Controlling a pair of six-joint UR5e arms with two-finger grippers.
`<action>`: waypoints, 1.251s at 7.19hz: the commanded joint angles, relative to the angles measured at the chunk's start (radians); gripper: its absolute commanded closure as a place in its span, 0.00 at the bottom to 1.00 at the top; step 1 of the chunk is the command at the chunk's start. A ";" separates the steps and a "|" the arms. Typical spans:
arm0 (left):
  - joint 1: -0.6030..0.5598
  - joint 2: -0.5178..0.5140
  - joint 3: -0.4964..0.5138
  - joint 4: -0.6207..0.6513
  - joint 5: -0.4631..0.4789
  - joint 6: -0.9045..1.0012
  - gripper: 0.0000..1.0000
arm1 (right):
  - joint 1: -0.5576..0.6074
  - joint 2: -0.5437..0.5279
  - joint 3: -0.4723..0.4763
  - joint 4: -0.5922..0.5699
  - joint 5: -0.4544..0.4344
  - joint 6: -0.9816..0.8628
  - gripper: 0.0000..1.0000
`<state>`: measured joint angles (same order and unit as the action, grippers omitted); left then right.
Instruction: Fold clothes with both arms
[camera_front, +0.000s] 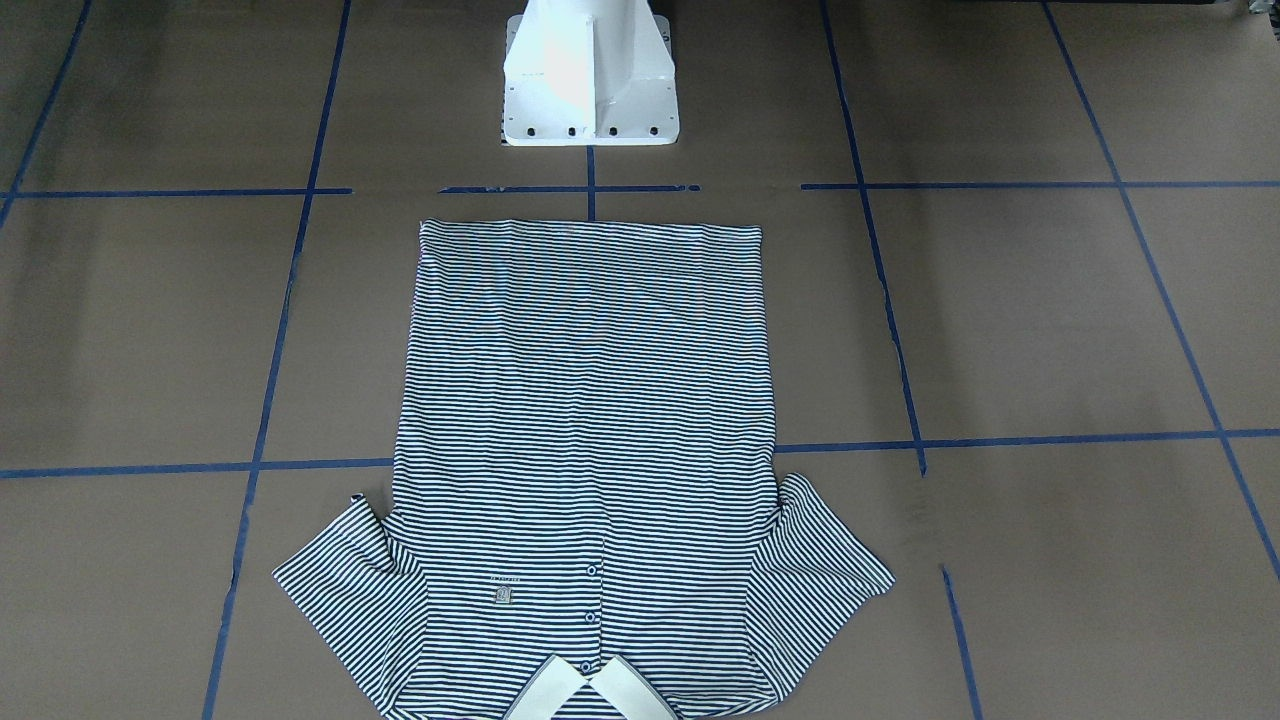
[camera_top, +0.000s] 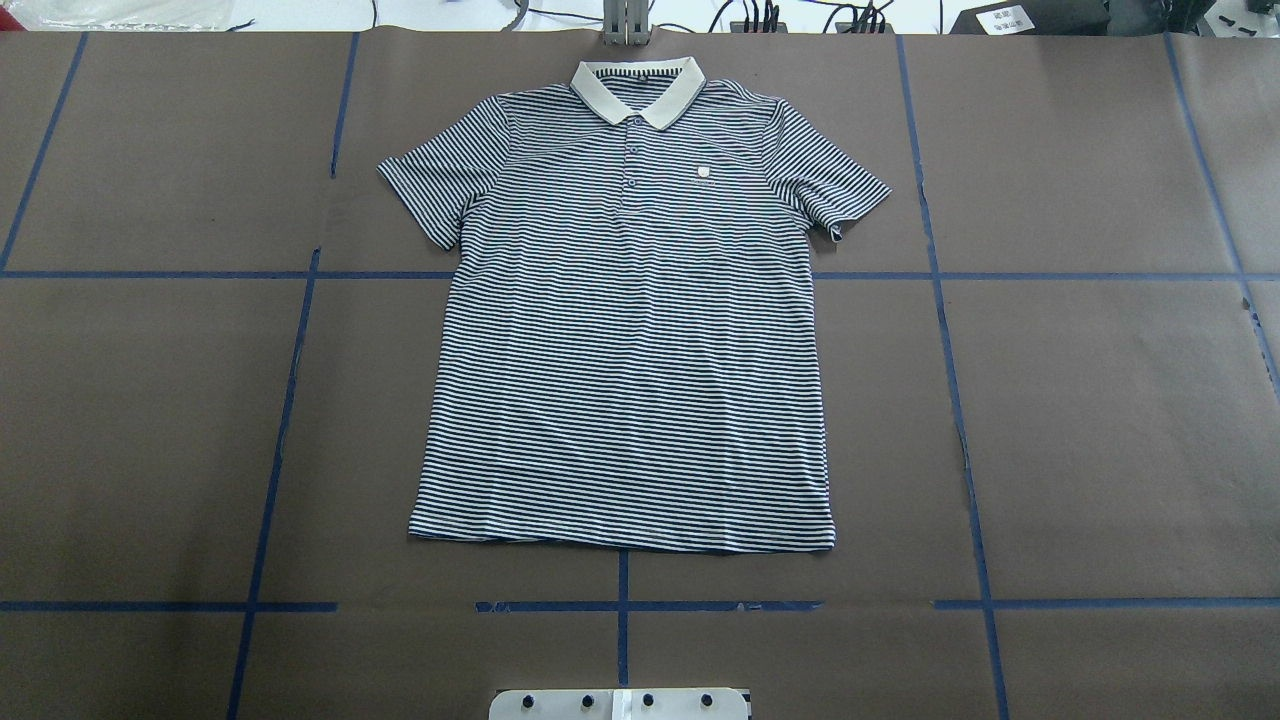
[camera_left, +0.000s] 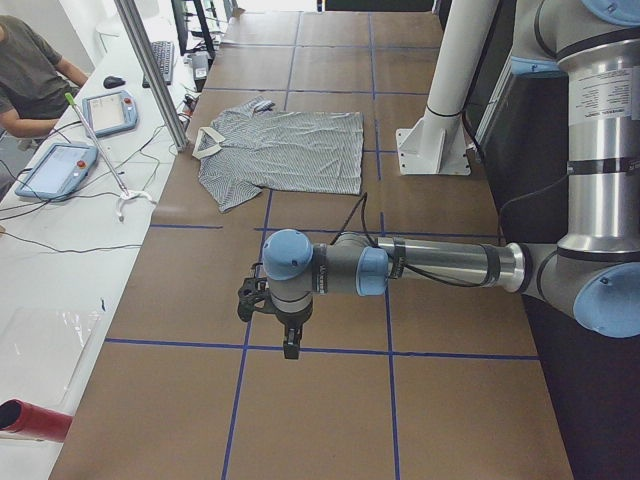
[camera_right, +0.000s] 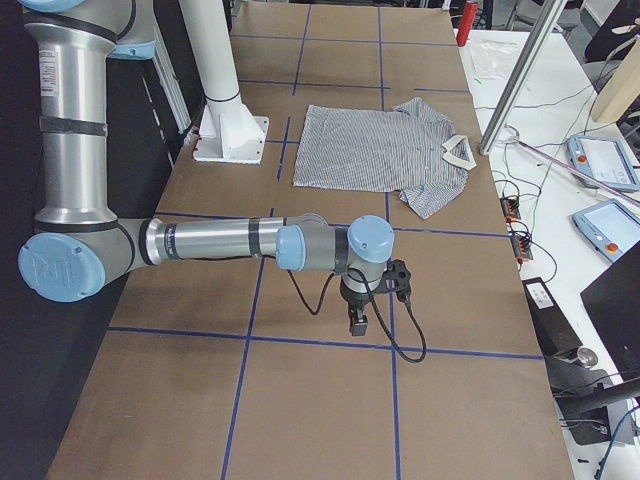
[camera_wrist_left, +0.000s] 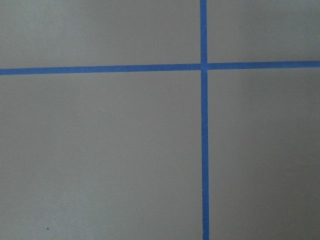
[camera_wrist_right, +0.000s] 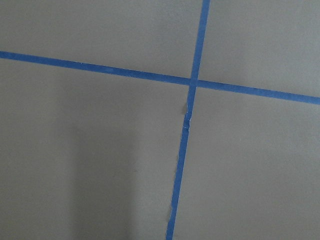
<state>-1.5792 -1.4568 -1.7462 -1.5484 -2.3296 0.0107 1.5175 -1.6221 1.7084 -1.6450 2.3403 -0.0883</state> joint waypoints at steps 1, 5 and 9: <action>0.001 -0.005 -0.016 0.016 -0.002 0.000 0.00 | 0.000 -0.007 -0.001 0.004 -0.001 -0.001 0.00; 0.002 0.007 -0.035 0.022 -0.004 -0.014 0.00 | 0.000 -0.024 -0.003 0.004 0.008 0.008 0.00; 0.002 0.007 -0.080 0.014 -0.013 -0.012 0.00 | -0.002 -0.079 -0.006 0.141 0.067 0.016 0.00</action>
<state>-1.5770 -1.4497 -1.7965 -1.5327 -2.3349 0.0013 1.5161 -1.6873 1.7038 -1.5427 2.3988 -0.0771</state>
